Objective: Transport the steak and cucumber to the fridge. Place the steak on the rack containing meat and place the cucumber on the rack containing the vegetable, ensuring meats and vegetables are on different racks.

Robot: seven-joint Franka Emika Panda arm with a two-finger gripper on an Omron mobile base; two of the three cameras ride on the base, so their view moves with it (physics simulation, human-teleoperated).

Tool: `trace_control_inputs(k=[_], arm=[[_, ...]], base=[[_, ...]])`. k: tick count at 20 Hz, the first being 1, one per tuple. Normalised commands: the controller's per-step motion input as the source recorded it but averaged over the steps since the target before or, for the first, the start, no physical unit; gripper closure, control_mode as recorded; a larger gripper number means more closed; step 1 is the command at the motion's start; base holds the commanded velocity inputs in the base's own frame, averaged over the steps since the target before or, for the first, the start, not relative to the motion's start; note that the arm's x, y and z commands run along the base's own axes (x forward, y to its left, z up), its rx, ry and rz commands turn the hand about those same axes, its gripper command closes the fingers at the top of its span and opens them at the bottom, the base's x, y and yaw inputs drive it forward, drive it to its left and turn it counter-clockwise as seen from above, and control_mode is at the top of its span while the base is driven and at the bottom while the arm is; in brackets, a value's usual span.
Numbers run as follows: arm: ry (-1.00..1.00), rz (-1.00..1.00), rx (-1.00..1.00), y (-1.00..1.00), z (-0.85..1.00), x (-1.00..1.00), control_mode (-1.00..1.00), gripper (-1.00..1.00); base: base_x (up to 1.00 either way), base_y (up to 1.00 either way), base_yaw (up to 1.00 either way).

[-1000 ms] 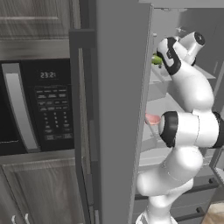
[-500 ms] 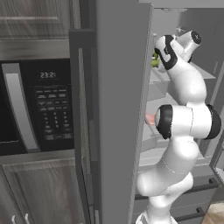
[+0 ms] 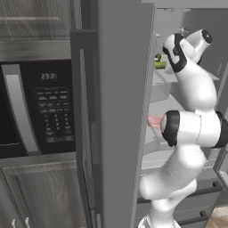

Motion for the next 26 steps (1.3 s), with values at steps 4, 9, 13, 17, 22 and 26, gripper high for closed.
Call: trace_control_inputs(k=[4, 9, 13, 17, 22, 26], arm=[[-0.16, 0.0, 0.0, 0.03, 0.0, -0.84, -1.0, -1.0], [-0.11, 0.0, 0.0, 0.13, 0.0, -0.88, -1.0, -1.0], [-0.11, 0.0, 0.0, 0.12, 0.0, -0.92, -1.0, -1.0], [-0.08, 0.0, 0.0, 0.05, 0.06, -0.9, -1.0, -1.0], [-0.03, 0.0, 0.0, 0.0, 0.1, -0.99, -1.0, -1.0], [0.0, 0.0, 0.0, 0.0, 0.14, -1.0, -1.0, -1.0]], base=[[0.0, 0.0, 0.0], [0.0, 0.0, 0.0], [0.0, 0.0, 0.0], [0.0, 0.0, 0.0], [0.0, 0.0, 0.0], [0.0, 0.0, 0.0]])
